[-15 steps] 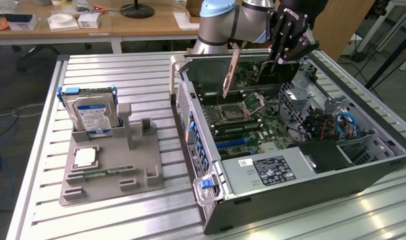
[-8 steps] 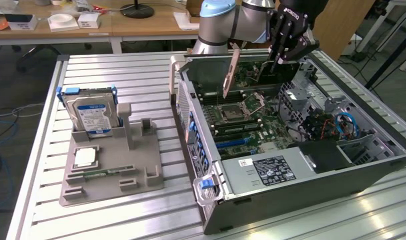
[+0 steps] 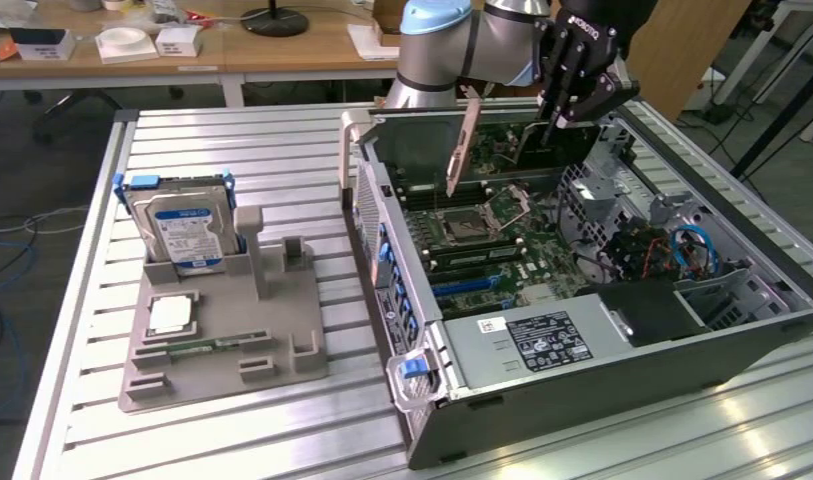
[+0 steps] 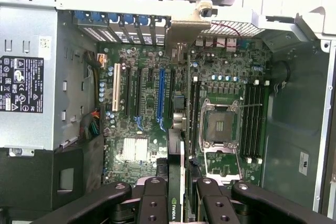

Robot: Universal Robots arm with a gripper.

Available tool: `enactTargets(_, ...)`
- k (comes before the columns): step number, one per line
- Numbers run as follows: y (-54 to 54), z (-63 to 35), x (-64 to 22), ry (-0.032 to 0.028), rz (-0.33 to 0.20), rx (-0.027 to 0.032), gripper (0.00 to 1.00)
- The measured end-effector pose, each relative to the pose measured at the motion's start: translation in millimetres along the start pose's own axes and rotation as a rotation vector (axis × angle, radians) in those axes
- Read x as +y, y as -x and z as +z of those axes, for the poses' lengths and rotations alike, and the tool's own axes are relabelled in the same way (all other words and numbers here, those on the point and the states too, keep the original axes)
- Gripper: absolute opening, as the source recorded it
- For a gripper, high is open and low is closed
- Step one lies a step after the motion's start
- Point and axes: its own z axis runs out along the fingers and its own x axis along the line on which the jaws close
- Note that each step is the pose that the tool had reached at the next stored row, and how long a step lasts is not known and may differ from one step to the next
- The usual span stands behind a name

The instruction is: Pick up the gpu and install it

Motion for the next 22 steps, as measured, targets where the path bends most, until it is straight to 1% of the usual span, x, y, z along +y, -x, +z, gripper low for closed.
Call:
enactTargets(17,0.0,0.0,0.0,0.0002,-0.008,0.0000,0.26)
enactTargets(22,0.1,2.9,-0.1,-0.0003,0.003,0.0000,0.26)
